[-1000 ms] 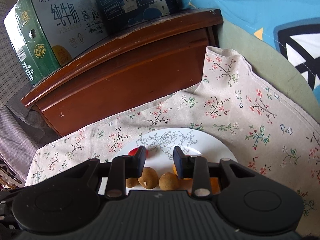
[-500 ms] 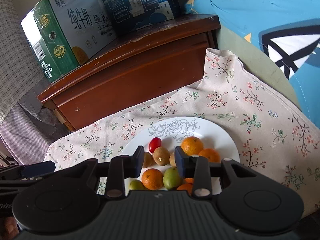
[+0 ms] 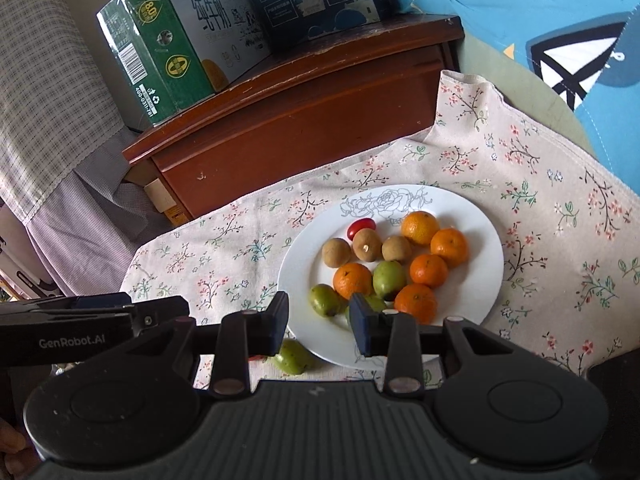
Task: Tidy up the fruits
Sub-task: 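Withdraw both grippers toward the last tomato and green fruit, then close the right gripper on a green fruit while the left gripper grasps a red tomato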
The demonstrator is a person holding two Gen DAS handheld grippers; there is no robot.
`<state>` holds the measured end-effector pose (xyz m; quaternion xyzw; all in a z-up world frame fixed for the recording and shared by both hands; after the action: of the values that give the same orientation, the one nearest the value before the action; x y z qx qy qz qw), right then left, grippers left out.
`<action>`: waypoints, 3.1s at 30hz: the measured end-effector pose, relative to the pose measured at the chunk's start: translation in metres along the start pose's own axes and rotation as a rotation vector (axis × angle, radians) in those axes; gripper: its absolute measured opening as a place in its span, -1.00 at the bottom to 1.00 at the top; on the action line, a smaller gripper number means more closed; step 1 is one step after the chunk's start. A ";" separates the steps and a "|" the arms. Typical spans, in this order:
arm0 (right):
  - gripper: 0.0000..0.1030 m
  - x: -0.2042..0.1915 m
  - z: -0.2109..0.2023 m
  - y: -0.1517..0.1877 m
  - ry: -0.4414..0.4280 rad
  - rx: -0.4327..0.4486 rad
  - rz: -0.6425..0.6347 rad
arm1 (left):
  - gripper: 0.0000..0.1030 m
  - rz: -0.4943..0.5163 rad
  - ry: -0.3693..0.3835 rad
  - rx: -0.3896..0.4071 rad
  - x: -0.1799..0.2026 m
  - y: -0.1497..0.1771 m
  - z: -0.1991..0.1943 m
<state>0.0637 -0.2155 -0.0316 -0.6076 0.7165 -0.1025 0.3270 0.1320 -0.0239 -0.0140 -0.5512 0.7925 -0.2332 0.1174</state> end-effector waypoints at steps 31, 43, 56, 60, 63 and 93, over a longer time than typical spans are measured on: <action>-0.28 -0.031 0.043 0.035 0.064 -0.077 -0.181 | 0.72 -0.070 -0.106 -0.115 -0.024 0.028 0.019; -0.31 -0.049 0.058 0.038 0.145 -0.048 -0.319 | 0.72 -0.098 -0.105 -0.123 -0.028 0.028 0.020; -0.61 -0.052 0.051 0.042 0.158 -0.079 -0.321 | 0.72 -0.088 -0.057 -0.108 -0.025 0.027 0.026; -0.69 -0.047 0.038 0.049 0.160 -0.126 -0.286 | 0.72 -0.049 -0.025 -0.111 -0.014 0.028 0.034; -0.63 -0.039 0.033 0.053 0.129 -0.141 -0.234 | 0.72 -0.010 -0.017 -0.100 -0.007 0.030 0.038; -0.43 -0.014 0.026 0.038 0.146 -0.129 -0.071 | 0.60 0.100 0.030 -0.035 0.020 0.026 0.057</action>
<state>0.0498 -0.1872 -0.0677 -0.6432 0.7217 -0.1114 0.2303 0.1287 -0.0484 -0.0746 -0.5095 0.8246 -0.2213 0.1072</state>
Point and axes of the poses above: each gripper's, at about its wrist camera, not at the fingertips, and z roughly the way its jaws point, x to its right, y to its underside, the point moved 4 cm from there along z, roughly the way its jaws point, and after that the axes turned 14 degrees about -x, right-handed, at the moved point
